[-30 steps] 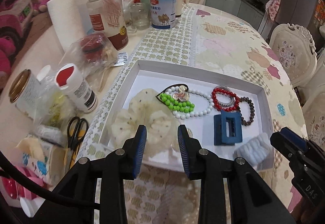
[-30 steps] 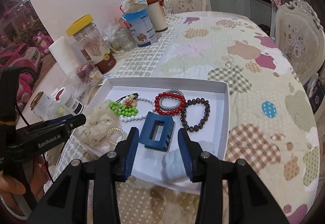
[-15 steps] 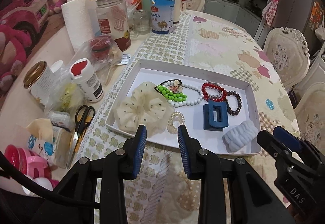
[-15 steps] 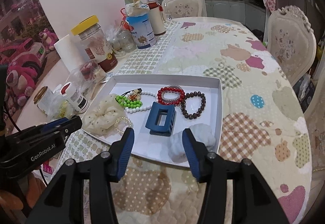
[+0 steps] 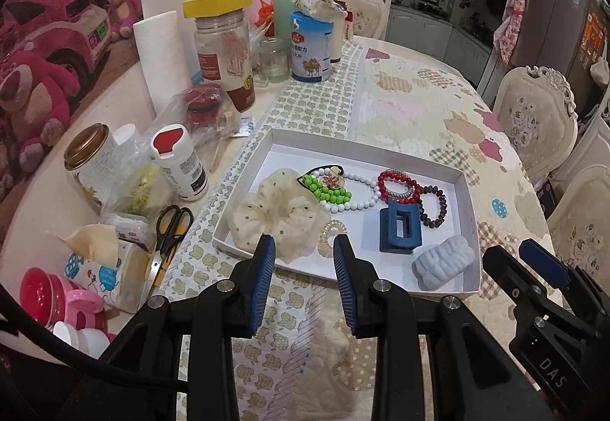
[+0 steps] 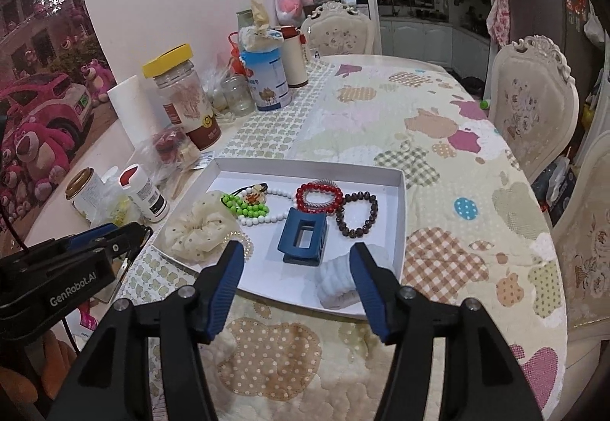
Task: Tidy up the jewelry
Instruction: 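Lift both open grippers away from the tray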
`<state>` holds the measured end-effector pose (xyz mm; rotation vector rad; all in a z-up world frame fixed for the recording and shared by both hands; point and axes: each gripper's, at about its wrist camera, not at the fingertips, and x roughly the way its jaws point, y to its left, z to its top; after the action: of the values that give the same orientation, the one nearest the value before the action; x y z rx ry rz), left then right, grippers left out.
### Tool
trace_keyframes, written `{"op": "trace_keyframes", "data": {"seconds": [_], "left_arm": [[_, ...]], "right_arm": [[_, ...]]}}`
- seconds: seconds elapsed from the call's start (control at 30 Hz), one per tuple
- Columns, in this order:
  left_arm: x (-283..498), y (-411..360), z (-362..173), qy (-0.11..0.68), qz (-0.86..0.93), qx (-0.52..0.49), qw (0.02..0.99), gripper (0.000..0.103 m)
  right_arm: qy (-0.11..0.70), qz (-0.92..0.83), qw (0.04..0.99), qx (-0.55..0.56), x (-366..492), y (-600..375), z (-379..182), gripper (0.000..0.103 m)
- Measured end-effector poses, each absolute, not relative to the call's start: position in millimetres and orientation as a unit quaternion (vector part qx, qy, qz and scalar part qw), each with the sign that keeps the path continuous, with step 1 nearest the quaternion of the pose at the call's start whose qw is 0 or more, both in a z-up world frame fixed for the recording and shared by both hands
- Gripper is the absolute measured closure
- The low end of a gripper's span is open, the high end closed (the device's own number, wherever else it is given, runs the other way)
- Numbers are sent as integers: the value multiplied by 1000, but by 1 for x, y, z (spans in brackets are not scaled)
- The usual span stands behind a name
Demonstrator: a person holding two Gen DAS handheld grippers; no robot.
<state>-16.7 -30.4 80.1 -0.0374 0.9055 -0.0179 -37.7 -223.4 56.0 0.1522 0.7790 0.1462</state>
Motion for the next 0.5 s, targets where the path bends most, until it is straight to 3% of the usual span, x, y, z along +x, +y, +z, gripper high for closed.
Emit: {"op": "trace_keyframes", "data": {"seconds": [0.5], "left_arm": [[-20,-37,81,438,-9,-9,899,76]], "right_arm": [[386,76,917,73,-39,-226,55,41]]}}
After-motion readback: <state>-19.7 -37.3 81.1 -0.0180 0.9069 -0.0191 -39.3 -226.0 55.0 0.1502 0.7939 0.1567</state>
